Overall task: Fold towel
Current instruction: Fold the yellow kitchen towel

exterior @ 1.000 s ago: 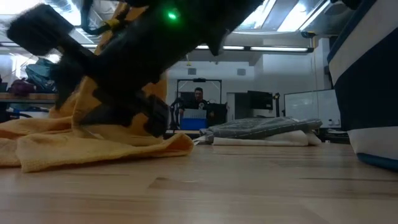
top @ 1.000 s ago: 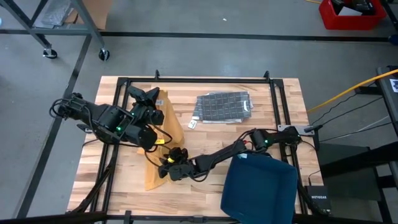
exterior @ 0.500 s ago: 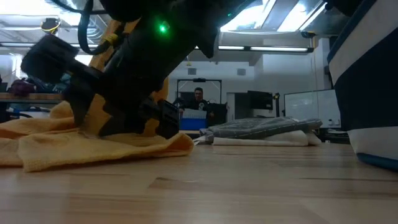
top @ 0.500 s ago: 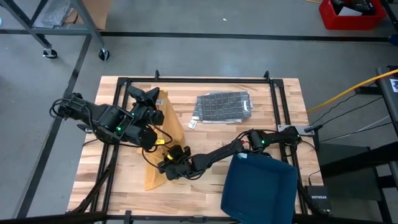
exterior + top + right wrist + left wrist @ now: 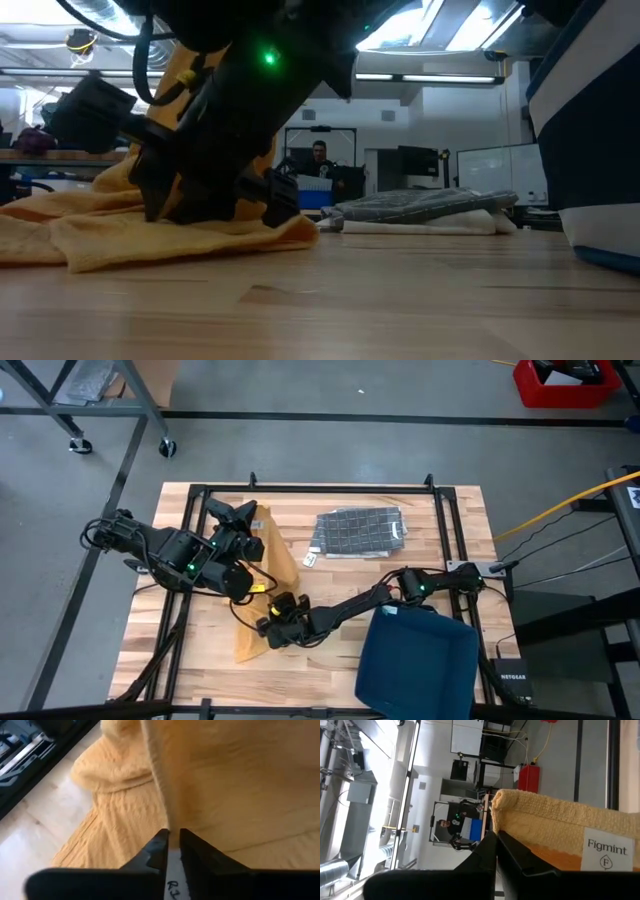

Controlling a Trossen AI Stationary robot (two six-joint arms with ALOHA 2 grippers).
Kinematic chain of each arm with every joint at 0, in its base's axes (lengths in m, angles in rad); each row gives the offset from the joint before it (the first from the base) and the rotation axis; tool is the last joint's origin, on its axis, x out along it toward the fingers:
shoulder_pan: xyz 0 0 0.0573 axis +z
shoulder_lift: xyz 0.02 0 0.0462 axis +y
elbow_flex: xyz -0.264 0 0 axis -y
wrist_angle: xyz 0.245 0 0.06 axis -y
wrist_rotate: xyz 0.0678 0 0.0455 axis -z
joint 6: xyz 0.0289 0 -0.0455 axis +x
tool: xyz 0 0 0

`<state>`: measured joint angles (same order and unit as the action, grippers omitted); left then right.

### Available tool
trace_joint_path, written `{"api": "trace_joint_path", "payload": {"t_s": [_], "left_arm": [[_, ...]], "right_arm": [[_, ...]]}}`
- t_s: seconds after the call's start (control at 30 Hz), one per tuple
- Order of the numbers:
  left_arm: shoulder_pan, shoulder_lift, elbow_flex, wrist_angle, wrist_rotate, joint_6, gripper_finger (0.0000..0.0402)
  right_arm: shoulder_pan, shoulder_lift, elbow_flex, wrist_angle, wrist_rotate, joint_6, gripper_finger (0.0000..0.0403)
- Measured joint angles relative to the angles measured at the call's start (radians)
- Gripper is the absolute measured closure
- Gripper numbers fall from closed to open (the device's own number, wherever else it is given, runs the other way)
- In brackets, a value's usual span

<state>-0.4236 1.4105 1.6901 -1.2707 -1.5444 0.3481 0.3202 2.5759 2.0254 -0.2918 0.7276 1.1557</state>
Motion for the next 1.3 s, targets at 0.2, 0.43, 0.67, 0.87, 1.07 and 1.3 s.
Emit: {"api": "trace_joint_path", "payload": {"t_s": [0.2,0.43,0.67,0.87,1.07,1.3], "left_arm": [[0.0,0.0,0.0,0.0,0.0,0.0,0.0401],[0.0,0.0,0.0,0.0,0.0,0.0,0.0401],[0.0,0.0,0.0,0.0,0.0,0.0,0.0401],[0.0,0.0,0.0,0.0,0.002,0.0,0.0401],[0.0,0.0,0.0,0.0,0.002,0.0,0.0401],[0.0,0.0,0.0,0.0,0.0,0.0,0.0401]], "right_arm": [[-0.007,0.0,0.0,0.001,-0.025,-0.008,0.0398],[-0.015,0.0,0.0,0.006,-0.079,-0.008,0.0369],[-0.015,-0.005,0.003,0.019,-0.241,-0.012,0.0327],[-0.017,-0.005,0.001,0.1,-0.299,0.038,0.0254],[-0.02,-0.001,0.0,0.214,-0.341,0.052,0.0216],[-0.018,0.0,-0.001,0.234,-0.238,0.122,0.0235]]}}
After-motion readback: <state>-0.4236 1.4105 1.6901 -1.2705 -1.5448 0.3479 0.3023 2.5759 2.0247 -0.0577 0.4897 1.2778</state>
